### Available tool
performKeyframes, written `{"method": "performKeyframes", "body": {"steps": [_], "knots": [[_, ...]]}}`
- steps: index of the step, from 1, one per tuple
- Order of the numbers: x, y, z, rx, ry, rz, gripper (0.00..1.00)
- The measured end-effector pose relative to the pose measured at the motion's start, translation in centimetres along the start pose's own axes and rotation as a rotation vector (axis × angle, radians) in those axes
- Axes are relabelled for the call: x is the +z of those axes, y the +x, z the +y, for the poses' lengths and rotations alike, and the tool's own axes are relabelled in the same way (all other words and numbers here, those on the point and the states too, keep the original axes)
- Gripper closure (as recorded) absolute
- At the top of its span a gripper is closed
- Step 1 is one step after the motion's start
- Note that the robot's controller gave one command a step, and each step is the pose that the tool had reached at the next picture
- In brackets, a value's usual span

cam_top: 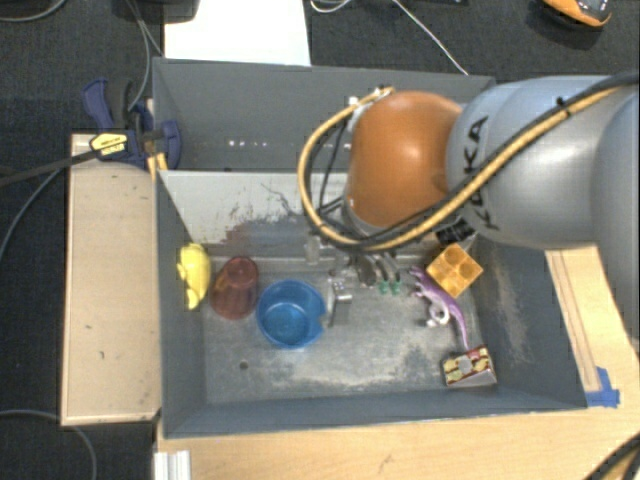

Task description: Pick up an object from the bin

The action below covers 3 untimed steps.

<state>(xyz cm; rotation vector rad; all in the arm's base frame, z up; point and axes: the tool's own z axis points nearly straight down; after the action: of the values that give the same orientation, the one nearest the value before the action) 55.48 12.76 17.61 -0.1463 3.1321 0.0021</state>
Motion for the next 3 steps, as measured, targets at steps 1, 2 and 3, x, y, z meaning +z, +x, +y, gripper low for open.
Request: {"method": "performKeyframes", "body": {"steps": [1,2,3], "knots": [[2.1,2.2,5.2,-0.024,-0.002,0.003,0.00],[4.5,-1.1,3.8,-0.025,-0.002,-0.005,0.00],[10.7,-0.8,5.4,0.024,-0.002,0.001,0.00]]}}
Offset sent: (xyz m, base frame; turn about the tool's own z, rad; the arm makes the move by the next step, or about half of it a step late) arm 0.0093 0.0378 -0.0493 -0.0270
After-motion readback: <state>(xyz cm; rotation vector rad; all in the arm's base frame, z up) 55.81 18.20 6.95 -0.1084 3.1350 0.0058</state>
